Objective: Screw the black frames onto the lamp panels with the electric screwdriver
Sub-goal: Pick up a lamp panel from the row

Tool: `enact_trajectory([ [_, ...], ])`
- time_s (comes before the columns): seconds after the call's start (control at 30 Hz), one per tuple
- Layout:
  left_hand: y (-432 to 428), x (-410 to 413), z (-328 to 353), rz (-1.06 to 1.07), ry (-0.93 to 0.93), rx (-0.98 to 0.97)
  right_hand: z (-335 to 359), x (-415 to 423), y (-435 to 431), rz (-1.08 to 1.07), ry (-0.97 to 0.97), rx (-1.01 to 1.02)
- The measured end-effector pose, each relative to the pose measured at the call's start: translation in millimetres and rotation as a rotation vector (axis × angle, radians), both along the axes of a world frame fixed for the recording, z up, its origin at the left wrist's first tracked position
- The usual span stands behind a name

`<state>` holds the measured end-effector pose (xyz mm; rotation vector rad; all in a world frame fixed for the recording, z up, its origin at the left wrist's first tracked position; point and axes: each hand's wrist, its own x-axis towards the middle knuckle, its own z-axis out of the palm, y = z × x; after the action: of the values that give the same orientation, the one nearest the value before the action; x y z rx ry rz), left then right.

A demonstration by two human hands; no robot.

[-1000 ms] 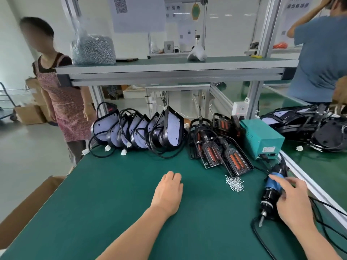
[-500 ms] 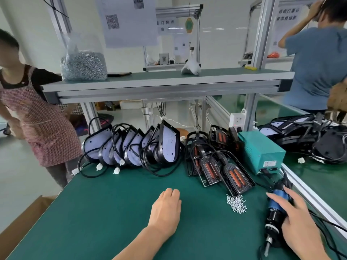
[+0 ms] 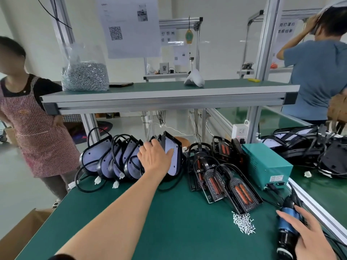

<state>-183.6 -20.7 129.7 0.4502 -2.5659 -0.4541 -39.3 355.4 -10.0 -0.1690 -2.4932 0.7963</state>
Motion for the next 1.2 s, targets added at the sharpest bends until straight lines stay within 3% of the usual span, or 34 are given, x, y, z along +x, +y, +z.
enact_trajectory([
  [0.17, -6, -24, -5, 0.002, -0.276, -0.059, 9, 8, -11, 0.052, 0.075, -0.015],
  [0.37, -17, -29, -17, 0.021, -0.35, 0.115, 14, 8, -15, -0.028, 0.013, -0.277],
  [0.43, -18, -27, -19, 0.033, -0.378, 0.148, 7, -3, -11, -0.14, 0.033, -0.507],
  [0.57, -17, -24, -19, 0.024, -0.317, 0.214, 28, -7, 0, 0.016, -0.193, -0.857],
  [0.63, -18, -21, -17, 0.04, -0.253, 0.284, 24, 1, -1, -0.016, -0.191, -0.629],
  [0.7, -18, -17, -13, 0.056, -0.214, 0.336, 25, 10, -11, -0.123, -0.041, -0.351],
  [0.8, -20, -9, -6, 0.051, -0.192, 0.412, 16, 18, -11, -0.055, 0.165, -0.2],
  [0.9, -23, 0, -3, -0.009, -0.138, 0.62, 18, 18, -4, -0.091, 0.252, -0.178],
  [1.03, -32, 17, -4, -0.098, -0.016, 0.75, 29, 22, -21, -0.188, 0.404, -0.093],
  [1.13, -36, 32, -5, -0.1, 0.063, 0.904, 53, 27, -68, -0.026, 0.442, -0.075],
  [1.2, -34, 43, -5, -0.111, 0.052, 0.991, 59, 25, -107, 0.196, 0.28, -0.197],
])
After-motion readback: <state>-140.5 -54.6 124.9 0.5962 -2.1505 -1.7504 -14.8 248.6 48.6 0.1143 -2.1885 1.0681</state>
